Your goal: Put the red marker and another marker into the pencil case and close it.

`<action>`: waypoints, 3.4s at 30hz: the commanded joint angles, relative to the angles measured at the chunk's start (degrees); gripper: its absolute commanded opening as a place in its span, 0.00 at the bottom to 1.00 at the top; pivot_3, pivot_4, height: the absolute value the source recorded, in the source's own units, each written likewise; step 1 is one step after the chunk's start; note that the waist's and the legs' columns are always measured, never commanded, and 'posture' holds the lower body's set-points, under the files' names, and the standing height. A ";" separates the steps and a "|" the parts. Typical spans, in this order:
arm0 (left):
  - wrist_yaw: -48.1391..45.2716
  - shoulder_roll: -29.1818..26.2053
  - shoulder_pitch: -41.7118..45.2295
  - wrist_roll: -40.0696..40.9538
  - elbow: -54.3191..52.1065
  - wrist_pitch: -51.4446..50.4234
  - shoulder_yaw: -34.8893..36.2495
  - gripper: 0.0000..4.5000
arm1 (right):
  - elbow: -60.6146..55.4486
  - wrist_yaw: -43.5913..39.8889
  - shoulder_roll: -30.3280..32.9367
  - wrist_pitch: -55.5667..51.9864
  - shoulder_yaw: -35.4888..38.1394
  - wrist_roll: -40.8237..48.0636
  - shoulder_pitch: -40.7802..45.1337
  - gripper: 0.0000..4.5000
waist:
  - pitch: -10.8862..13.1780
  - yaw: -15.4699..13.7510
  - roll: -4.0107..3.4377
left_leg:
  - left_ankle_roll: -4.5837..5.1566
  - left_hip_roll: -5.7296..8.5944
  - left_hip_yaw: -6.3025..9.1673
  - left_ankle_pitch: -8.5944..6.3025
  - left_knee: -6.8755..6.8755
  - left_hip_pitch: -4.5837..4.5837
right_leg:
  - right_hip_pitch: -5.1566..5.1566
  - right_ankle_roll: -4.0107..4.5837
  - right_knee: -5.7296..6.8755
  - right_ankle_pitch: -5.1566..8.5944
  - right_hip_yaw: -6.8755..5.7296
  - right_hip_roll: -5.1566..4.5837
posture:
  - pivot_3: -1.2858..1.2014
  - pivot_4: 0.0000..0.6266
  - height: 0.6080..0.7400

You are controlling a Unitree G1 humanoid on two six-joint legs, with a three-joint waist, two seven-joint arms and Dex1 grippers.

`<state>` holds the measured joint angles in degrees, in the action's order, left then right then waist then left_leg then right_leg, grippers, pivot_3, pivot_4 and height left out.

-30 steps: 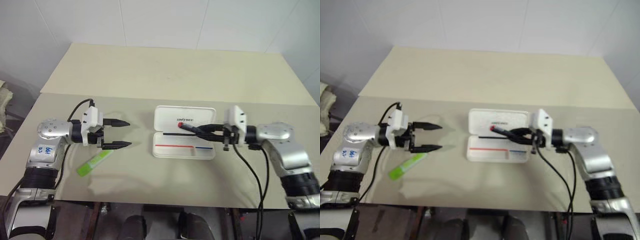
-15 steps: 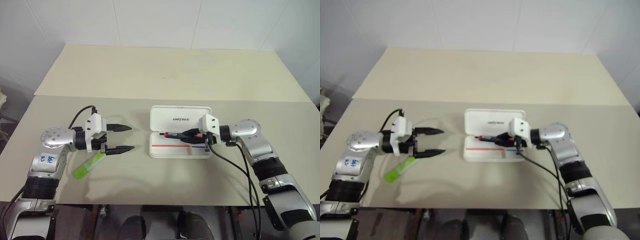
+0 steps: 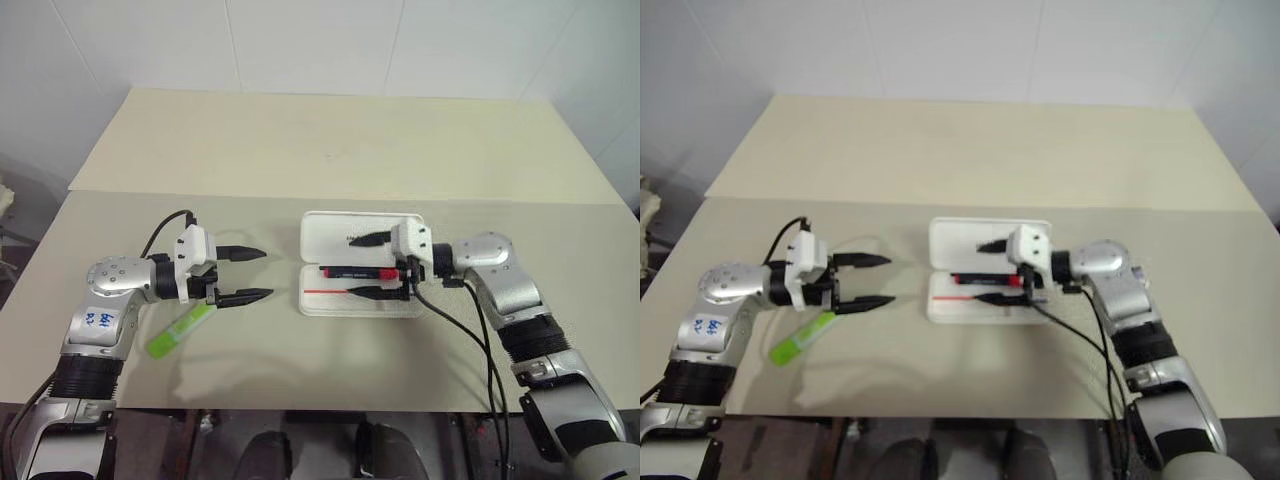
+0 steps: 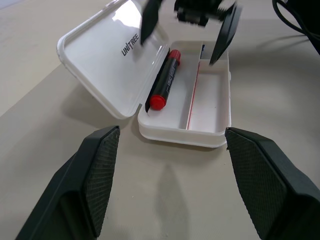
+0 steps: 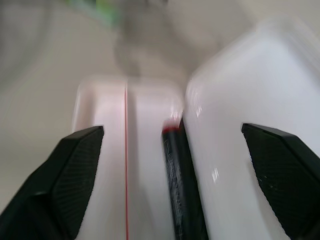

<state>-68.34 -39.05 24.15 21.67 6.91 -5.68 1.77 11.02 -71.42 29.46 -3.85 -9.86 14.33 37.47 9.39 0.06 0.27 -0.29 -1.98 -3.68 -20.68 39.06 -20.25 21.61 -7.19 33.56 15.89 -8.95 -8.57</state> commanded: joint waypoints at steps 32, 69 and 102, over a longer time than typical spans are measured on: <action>18.58 0.35 -41.56 -0.46 -15.61 -0.24 26.45 0.80 | -28.52 10.68 13.58 -20.37 20.51 19.08 -18.08 0.99 | 0.01 -0.04 -0.02 | 0.01 -0.09 -0.04 -0.14 -0.17 0.09 | 0.00 0.06 -0.14 0.01 0.04 -0.01 | 0.52 0.24 1.00; 17.69 1.28 -33.06 -2.57 -1.35 3.05 15.73 0.25 | -35.59 -2.88 19.50 -17.59 19.34 25.98 -20.96 1.00 | -0.28 -1.80 -0.52 | -0.04 -0.27 0.05 -0.03 -0.12 0.21 | -0.10 0.33 -0.13 -0.15 -0.01 -0.03 | 0.52 0.24 1.00; 1.33 2.28 5.12 -1.19 -11.12 -8.47 -9.26 0.25 | -32.84 0.54 21.27 -11.38 36.90 19.84 -44.66 1.00 | -0.06 -1.67 -0.11 | 0.01 -0.15 -0.30 -0.11 -0.15 0.04 | -0.06 0.22 -0.56 -0.25 -0.24 0.07 | 0.52 0.24 1.00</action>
<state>-66.47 -37.42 27.37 21.28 -2.14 -14.01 -6.05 -19.84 -71.15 49.92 -15.93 23.94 33.31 -6.49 9.33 -1.61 0.15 -0.28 -2.14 -3.97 -20.79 38.92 -20.20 21.54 -6.97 33.00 15.64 -9.19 -8.49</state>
